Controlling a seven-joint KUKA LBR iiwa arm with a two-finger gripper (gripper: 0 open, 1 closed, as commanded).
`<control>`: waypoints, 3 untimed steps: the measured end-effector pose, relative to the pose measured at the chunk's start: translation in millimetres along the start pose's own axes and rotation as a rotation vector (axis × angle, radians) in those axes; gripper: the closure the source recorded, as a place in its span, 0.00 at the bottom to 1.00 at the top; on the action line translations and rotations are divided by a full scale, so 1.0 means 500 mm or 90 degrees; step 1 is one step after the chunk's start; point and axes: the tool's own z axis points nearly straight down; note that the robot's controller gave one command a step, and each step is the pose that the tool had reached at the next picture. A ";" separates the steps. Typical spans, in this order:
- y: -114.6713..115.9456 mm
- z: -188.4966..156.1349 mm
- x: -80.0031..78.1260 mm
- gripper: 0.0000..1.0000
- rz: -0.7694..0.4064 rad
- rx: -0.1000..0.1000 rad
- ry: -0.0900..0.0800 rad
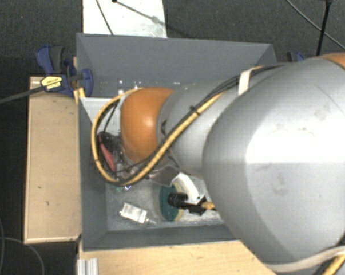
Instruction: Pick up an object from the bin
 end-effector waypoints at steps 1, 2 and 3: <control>0.018 -0.368 -0.061 1.00 -0.012 -0.010 -0.005; 0.017 -0.158 -0.016 1.00 0.112 0.000 0.000; 0.047 -0.120 -0.080 1.00 0.159 -0.005 -0.002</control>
Offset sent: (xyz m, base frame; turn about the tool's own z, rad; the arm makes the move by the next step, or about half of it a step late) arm 0.0265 -0.0159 0.1780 -0.0212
